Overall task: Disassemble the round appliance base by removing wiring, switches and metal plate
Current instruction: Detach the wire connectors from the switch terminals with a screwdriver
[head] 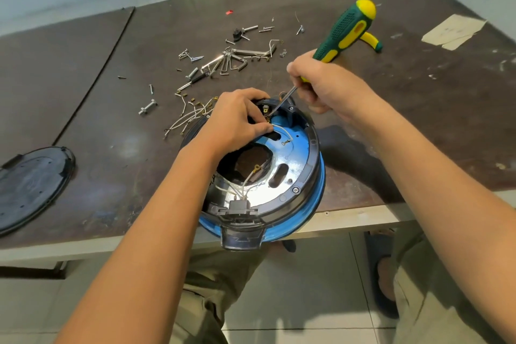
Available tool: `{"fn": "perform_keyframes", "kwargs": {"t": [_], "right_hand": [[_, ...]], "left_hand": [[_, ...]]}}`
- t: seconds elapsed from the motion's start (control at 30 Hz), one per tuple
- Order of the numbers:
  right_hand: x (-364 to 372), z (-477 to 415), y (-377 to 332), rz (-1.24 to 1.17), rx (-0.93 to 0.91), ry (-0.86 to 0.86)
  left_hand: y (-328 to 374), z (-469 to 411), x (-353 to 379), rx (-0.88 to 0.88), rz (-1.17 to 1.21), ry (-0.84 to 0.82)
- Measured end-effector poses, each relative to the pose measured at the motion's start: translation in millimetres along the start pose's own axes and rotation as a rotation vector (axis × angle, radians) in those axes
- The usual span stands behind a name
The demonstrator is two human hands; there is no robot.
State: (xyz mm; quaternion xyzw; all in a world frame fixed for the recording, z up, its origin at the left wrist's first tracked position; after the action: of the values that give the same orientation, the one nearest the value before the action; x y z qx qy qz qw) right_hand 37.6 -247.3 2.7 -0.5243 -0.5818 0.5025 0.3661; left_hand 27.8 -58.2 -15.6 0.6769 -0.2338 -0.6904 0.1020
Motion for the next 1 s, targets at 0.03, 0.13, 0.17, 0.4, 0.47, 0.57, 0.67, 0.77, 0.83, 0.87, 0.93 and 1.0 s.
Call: {"fn": "perform_keyframes", "kwargs": {"t": [0.03, 0.13, 0.17, 0.4, 0.47, 0.57, 0.67, 0.77, 0.83, 0.87, 0.93, 1.0], "right_hand": [[-1.4, 3.9, 1.5, 0.002, -0.049, 0.002], [-6.4, 15.0, 6.2, 0.060, -0.204, -0.072], [-7.5, 18.0, 7.7, 0.085, -0.252, -0.097], [-17.1, 28.5, 22.7, 0.111, -0.323, -0.155], [-19.3, 31.2, 26.4, 0.118, -0.338, -0.211], [-17.9, 30.5, 28.0, 0.116, -0.340, -0.220], [-15.6, 28.1, 28.0, 0.106, -0.348, -0.207], [-16.2, 29.7, 30.3, 0.115, -0.358, -0.201], [-17.4, 30.8, 33.2, 0.101, -0.348, -0.198], [-18.0, 30.8, 34.2, 0.098, -0.346, -0.196], [-18.2, 30.2, 35.3, 0.105, -0.356, -0.200], [-17.7, 30.3, 35.8, 0.113, -0.366, -0.198]], "left_hand": [[0.4, 0.5, -0.1, -0.003, 0.005, 0.000], [-0.1, 0.8, -0.2, -0.012, 0.011, 0.000], [-0.3, 0.4, -0.3, -0.015, 0.010, -0.001], [-2.1, -0.9, -1.4, -0.008, 0.026, -0.024], [-2.4, -1.3, -0.6, -0.004, 0.024, -0.022], [-2.6, -1.7, -0.2, -0.003, 0.019, -0.006], [-3.7, -2.0, 0.4, 0.002, 0.026, -0.002], [-4.8, -1.9, 1.2, 0.012, 0.033, 0.003], [-5.1, -2.3, 1.2, 0.021, 0.031, 0.000], [-5.2, -2.6, 1.1, 0.026, 0.029, -0.003], [-5.5, -3.1, 0.8, 0.035, 0.032, -0.005], [-5.3, -3.1, 0.7, 0.038, 0.032, -0.008]]}}
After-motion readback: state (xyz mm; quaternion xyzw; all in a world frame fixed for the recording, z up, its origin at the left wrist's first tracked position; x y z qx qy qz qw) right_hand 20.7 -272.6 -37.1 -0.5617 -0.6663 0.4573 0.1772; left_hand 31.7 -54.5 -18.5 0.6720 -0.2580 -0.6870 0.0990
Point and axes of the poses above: each hand's wrist, its own z-axis away from the middle knuckle, its own x-axis out of the palm, y = z × x, the point moved 1 cm from there along -z, towards the middle knuckle, and after that the axes turned 13 degrees about -x, right-handed, at the moved point
